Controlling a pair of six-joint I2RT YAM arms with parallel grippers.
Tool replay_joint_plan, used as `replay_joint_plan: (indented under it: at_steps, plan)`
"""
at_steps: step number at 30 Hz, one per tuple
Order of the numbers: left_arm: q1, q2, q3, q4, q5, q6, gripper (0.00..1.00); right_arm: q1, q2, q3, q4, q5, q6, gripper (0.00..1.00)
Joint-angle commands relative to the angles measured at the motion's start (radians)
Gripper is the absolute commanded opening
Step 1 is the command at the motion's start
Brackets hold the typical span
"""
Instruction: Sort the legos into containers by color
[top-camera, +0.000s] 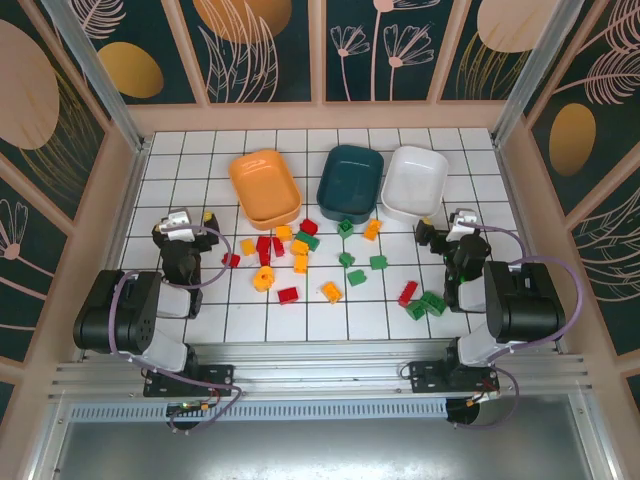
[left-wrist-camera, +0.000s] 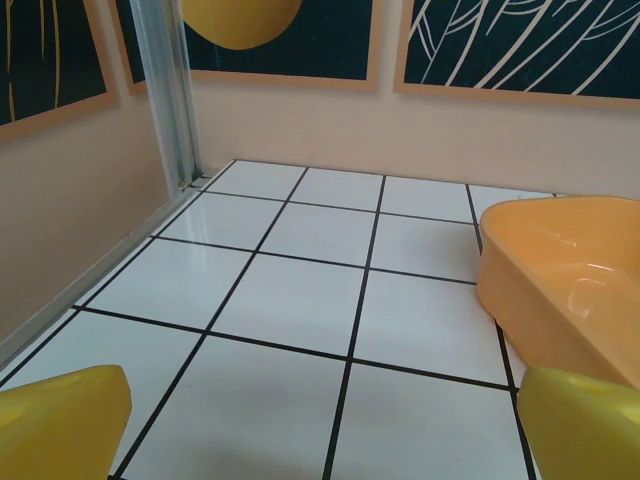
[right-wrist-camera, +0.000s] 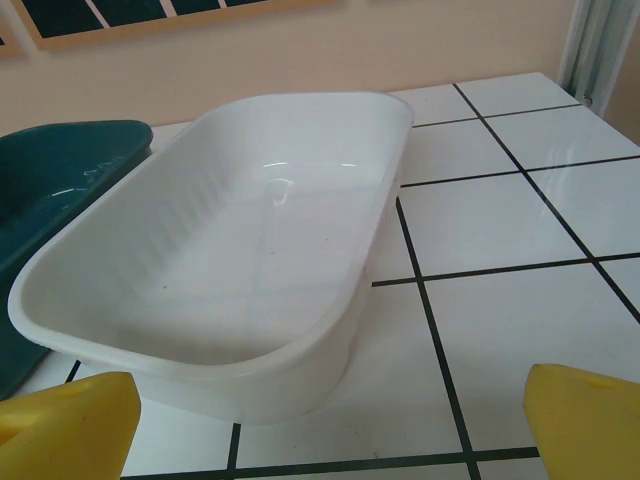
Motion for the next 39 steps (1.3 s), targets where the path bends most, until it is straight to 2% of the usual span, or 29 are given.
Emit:
replay_joint_plan:
  at_steps: [1,34,37,39]
  plan:
    - [0.004,-0.006,0.010,0.001,0.017,0.011,0.99,-0.005,0.003,0.016,0.051,-0.009,0.000,0.99]
    - [0.004,-0.005,0.011,-0.002,0.017,0.009,0.99,-0.012,0.004,0.017,0.051,-0.022,0.003,0.99]
    - [0.007,-0.010,0.004,0.008,0.016,0.012,0.99,0.011,-0.016,0.040,-0.005,0.073,0.010,0.99]
    - [0.005,-0.059,0.012,-0.037,0.033,0.020,0.99,0.060,-0.094,0.080,-0.130,0.215,-0.002,0.99]
